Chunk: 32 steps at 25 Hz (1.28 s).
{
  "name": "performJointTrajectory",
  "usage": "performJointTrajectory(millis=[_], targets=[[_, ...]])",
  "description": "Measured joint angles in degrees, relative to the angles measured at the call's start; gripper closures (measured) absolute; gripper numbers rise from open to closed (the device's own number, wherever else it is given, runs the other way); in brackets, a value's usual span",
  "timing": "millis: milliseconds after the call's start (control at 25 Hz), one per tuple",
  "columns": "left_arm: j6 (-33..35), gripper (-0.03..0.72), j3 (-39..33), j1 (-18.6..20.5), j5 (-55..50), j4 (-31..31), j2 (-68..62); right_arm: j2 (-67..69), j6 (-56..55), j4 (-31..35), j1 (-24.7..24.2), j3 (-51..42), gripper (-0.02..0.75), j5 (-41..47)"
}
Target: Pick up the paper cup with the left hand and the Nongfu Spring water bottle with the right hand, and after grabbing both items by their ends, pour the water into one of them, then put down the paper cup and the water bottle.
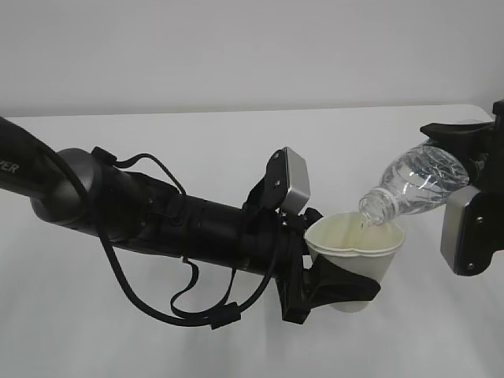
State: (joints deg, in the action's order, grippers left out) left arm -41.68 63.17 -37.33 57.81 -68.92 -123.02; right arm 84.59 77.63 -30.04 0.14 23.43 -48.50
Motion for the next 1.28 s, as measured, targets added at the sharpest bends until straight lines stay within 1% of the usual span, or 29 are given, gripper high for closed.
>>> performJointTrajectory(millis=[1280], targets=[[0.0,0.267,0.0,0.0,0.0,-0.1,0.0,0.0,1.1,0.1,0.0,0.0,0.316,-0.1]])
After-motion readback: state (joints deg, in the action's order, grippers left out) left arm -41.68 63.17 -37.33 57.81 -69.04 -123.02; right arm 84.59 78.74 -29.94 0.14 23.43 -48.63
